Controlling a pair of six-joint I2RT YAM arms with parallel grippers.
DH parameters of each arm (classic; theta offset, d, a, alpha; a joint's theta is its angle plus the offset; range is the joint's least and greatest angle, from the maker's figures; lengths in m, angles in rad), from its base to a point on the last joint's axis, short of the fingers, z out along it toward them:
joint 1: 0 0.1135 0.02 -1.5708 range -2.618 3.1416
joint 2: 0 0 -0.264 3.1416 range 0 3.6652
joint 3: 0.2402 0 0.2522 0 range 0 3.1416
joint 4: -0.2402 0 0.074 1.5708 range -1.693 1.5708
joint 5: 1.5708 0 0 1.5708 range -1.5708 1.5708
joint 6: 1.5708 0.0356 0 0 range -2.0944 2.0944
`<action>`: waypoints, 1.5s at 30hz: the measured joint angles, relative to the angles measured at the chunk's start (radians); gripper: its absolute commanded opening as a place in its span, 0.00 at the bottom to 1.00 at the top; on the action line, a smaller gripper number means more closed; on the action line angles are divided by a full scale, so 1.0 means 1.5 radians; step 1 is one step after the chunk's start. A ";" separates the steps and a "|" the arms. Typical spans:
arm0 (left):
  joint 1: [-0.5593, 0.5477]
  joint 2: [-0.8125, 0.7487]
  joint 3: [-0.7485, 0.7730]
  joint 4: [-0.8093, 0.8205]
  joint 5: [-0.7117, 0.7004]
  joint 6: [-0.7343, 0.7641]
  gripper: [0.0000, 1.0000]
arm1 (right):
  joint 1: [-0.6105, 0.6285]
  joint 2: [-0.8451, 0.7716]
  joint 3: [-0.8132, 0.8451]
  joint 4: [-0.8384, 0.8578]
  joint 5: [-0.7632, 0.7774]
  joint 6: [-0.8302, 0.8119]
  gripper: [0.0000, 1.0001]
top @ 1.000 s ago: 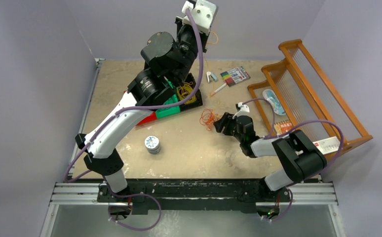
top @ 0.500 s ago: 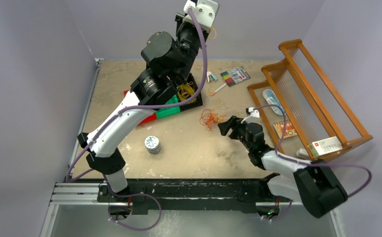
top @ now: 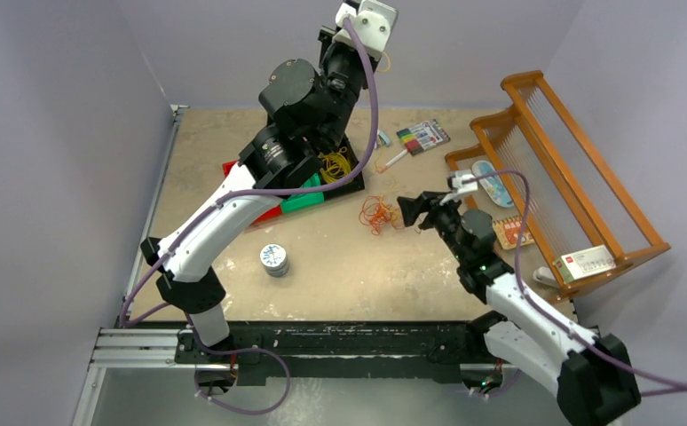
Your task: Untangle the cables
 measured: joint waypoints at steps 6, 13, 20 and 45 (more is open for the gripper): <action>0.000 0.000 -0.015 0.005 -0.003 0.000 0.00 | 0.000 0.150 0.082 -0.060 -0.051 -0.087 0.70; 0.000 -0.001 -0.027 0.004 -0.003 0.001 0.00 | 0.000 0.263 0.139 -0.114 -0.099 -0.145 0.70; 0.001 -0.005 -0.033 0.005 -0.005 0.006 0.00 | 0.000 0.341 0.187 -0.114 -0.123 -0.174 0.66; 0.066 -0.083 -0.177 0.027 -0.016 -0.060 0.00 | 0.000 0.175 0.250 -0.174 -0.020 -0.176 0.00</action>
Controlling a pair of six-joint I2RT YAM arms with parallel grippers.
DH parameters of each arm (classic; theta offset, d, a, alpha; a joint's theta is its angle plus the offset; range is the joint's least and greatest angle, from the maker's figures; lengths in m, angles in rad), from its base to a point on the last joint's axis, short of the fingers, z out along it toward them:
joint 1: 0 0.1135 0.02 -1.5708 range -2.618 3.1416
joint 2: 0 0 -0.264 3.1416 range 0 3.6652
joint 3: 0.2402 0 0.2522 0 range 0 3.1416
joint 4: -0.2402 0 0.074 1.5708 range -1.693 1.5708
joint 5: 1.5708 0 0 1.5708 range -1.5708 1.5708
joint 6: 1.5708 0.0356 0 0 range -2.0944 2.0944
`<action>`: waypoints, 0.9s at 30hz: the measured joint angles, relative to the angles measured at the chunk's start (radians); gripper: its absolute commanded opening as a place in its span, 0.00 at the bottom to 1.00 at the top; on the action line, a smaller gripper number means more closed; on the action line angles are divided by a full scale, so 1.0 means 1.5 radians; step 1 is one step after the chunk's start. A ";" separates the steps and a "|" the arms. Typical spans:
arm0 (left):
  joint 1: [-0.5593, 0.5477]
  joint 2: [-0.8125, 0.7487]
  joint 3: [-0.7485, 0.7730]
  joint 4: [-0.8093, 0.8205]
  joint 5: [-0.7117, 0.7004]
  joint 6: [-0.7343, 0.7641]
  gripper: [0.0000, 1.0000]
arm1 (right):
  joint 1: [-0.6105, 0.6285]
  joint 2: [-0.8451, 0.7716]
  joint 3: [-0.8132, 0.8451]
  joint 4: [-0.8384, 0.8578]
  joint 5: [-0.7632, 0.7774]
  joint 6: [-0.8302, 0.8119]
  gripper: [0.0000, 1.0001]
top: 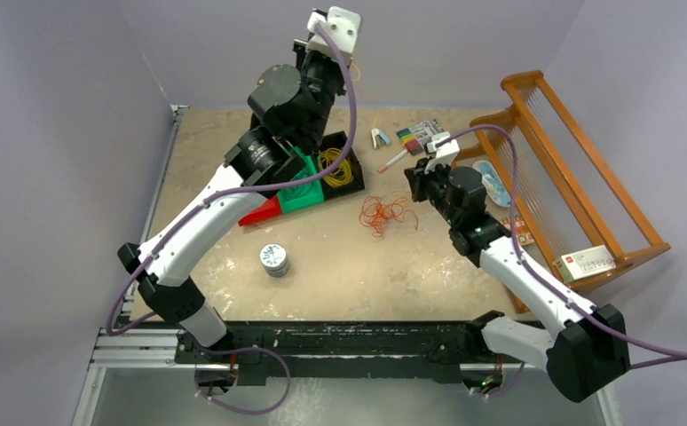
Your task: Untangle the cables
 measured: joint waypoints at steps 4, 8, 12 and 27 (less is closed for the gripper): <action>0.033 -0.019 -0.034 0.004 0.004 -0.043 0.00 | 0.000 -0.009 0.045 -0.034 0.015 -0.009 0.00; 0.048 -0.035 -0.069 0.012 0.004 -0.077 0.00 | 0.000 -0.019 0.088 -0.073 0.028 -0.021 0.00; 0.051 -0.042 -0.101 0.018 0.007 -0.102 0.00 | 0.000 -0.027 0.135 -0.104 0.042 -0.035 0.00; 0.088 -0.043 -0.200 0.028 0.034 -0.198 0.00 | 0.000 -0.040 0.255 -0.136 0.037 -0.050 0.00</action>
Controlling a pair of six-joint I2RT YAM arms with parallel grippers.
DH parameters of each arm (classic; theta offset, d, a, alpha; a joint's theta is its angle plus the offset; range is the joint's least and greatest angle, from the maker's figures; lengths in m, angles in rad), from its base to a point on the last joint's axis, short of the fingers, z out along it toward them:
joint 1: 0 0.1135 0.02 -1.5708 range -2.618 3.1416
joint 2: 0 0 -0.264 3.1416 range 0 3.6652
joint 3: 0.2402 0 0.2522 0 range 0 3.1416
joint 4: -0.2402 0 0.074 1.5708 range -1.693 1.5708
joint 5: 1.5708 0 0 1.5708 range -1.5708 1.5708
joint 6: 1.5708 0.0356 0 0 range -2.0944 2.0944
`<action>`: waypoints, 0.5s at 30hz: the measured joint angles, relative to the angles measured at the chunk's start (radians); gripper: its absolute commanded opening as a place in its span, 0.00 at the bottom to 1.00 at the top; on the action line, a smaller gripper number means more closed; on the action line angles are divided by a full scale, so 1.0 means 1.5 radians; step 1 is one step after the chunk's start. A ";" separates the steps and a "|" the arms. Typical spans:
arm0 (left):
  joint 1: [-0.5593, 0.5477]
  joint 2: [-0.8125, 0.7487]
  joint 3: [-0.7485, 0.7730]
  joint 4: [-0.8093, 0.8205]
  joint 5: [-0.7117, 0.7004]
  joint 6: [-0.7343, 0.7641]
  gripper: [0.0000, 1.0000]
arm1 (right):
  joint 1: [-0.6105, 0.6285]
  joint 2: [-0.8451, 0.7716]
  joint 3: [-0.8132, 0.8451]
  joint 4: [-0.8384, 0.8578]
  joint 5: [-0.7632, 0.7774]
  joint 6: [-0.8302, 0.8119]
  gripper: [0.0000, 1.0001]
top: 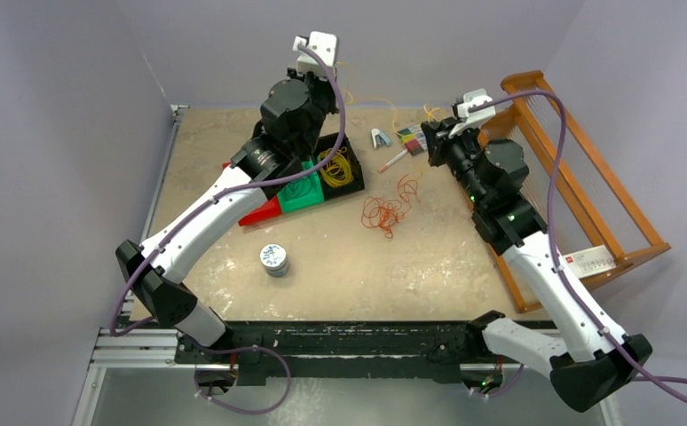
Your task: Untangle the cables
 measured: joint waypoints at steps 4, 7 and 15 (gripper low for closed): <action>0.011 0.001 -0.026 0.007 0.023 -0.031 0.00 | 0.000 0.000 0.025 -0.006 -0.012 0.000 0.00; 0.016 0.003 -0.042 0.009 0.036 -0.051 0.00 | 0.000 0.002 0.048 -0.014 -0.016 0.000 0.00; 0.028 0.014 -0.091 0.024 0.082 -0.103 0.00 | 0.000 0.007 0.092 -0.043 -0.037 0.011 0.00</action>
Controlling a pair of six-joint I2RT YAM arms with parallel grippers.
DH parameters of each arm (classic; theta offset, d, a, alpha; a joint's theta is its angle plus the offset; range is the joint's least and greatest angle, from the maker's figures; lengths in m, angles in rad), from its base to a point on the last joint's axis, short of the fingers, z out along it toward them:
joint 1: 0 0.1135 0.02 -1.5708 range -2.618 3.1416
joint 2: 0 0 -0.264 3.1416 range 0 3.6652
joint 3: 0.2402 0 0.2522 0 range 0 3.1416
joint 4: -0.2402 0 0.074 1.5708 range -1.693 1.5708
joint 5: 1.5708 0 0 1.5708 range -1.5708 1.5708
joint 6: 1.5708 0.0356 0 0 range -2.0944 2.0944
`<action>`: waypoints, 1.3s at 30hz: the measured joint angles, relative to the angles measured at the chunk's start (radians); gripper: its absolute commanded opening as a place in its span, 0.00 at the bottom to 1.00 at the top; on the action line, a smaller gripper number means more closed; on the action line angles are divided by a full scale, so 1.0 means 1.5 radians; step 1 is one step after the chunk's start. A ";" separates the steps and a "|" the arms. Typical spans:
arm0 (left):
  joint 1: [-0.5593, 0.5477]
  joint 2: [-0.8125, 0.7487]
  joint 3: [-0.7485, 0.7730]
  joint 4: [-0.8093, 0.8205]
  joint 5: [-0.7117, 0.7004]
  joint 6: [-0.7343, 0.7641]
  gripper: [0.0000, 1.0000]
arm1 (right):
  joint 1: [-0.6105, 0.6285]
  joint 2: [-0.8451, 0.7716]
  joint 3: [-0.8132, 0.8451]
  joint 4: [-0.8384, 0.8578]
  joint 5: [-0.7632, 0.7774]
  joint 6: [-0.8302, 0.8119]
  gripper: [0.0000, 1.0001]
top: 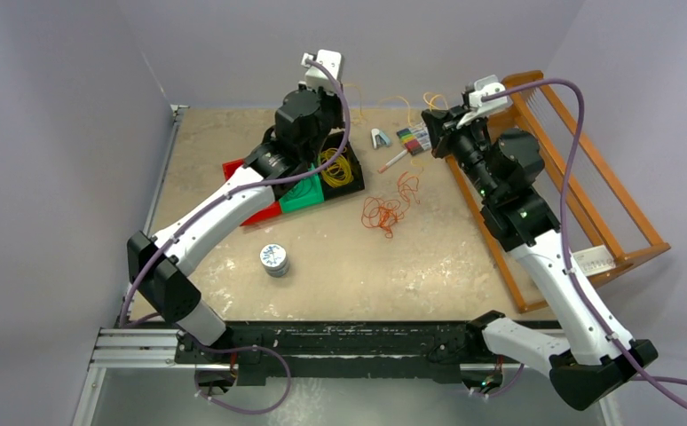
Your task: Untangle the cables
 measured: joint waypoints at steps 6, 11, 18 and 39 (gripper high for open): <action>0.013 0.028 -0.034 0.021 0.084 -0.055 0.01 | 0.000 0.004 0.005 -0.002 -0.011 0.008 0.00; 0.030 0.045 -0.065 0.048 0.171 -0.100 0.00 | 0.000 0.019 0.005 -0.002 -0.017 0.008 0.00; 0.049 0.051 -0.066 0.090 0.287 -0.131 0.00 | 0.000 0.023 -0.039 0.005 -0.038 0.006 0.00; 0.049 0.523 0.294 -0.014 0.477 -0.189 0.15 | -0.001 0.058 -0.157 -0.035 0.121 0.143 0.00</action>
